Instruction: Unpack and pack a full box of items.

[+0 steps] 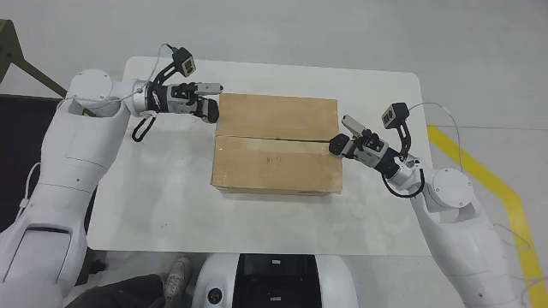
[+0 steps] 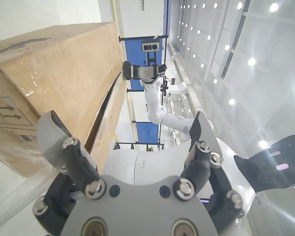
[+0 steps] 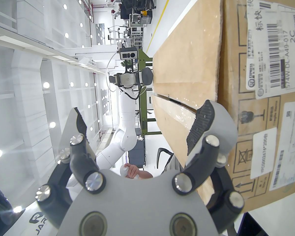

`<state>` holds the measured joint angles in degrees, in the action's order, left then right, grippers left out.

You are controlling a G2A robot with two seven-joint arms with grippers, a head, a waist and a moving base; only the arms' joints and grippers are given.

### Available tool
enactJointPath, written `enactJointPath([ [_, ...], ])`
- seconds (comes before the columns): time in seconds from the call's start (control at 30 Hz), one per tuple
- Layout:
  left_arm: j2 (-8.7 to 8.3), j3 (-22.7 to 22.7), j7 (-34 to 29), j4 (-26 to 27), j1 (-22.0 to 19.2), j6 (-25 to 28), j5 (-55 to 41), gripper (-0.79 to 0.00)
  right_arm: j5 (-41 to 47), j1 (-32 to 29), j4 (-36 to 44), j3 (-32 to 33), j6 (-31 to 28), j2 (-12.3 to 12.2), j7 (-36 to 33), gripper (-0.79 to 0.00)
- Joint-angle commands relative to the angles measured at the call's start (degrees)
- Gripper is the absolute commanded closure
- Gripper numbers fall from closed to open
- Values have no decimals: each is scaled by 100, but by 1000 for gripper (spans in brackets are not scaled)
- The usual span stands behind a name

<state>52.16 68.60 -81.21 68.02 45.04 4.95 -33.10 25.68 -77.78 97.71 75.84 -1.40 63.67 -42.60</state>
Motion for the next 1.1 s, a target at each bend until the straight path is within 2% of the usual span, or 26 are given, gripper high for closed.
enactJointPath([
  [0.0, -82, 266, 158, 306, 227, -102, 106, -785, 0, 0, 0, 0, 0, 0, 0, -785],
  [0.17, -286, 1047, 644, 1296, 1051, -471, 257, -785, 0, 0, 0, 0, 0, 0, 0, -785],
  [0.33, -411, 1698, 1316, 2260, 1993, -926, 440, -785, 0, 0, 0, 0, 0, 0, 0, -785],
  [0.57, -445, 2262, 2445, 3372, 3234, -1201, 546, -785, 0, 0, 0, 0, 0, 0, 0, -785],
  [0.7, -421, 2489, 2994, 3697, 3735, -1073, 455, -785, 0, 0, 0, 0, 0, 0, 0, -785],
  [1.07, -419, 2530, 3008, 3717, 3802, -1023, 423, -785, 0, 0, 0, 0, 0, 0, 0, -785],
])
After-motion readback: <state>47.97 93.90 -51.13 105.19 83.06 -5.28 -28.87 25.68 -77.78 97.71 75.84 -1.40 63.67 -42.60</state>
